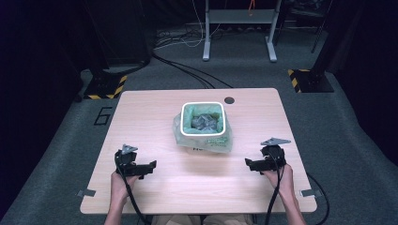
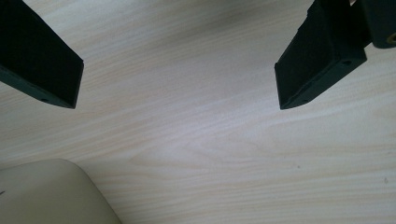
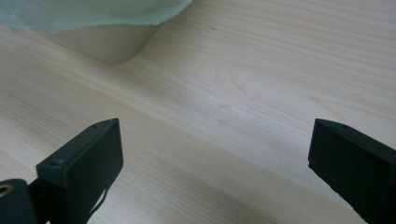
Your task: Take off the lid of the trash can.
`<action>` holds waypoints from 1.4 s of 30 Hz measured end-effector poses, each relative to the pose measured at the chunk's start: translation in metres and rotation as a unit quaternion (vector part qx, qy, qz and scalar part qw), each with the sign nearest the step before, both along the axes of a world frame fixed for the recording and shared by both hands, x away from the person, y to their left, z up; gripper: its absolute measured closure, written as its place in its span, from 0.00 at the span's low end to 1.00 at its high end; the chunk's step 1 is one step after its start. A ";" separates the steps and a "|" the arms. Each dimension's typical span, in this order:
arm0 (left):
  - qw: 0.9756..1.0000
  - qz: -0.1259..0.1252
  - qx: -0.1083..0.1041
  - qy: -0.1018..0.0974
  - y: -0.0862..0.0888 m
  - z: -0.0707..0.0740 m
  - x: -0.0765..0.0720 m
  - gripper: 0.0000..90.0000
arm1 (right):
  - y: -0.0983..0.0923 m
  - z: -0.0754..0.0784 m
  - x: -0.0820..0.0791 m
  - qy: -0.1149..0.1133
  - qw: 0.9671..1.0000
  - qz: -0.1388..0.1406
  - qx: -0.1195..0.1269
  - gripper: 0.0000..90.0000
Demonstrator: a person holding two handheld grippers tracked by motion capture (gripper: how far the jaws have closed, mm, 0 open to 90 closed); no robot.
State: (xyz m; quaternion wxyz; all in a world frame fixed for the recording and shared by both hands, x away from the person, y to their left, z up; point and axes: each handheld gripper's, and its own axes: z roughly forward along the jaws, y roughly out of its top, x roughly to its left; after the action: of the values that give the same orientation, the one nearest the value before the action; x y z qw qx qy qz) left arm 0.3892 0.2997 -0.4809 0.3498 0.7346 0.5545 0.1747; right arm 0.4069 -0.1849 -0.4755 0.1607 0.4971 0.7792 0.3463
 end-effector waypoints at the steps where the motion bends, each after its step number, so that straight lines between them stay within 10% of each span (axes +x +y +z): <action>1: 1.000 -0.002 -0.002 0.000 -0.001 0.002 0.002 0.02 | 0.001 0.001 0.001 -0.001 1.000 0.003 0.000 0.03; 42: 0.998 -0.050 -0.021 -0.017 -0.034 0.060 0.047 0.05 | 0.034 0.071 0.039 -0.021 0.998 0.056 0.024 0.07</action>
State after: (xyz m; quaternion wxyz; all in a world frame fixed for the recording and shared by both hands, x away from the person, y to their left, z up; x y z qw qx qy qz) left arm 0.4366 0.2662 -0.4212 0.3829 0.7508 0.5146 0.1577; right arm 0.4460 -0.1513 -0.4041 0.1456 0.4492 0.7938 0.3834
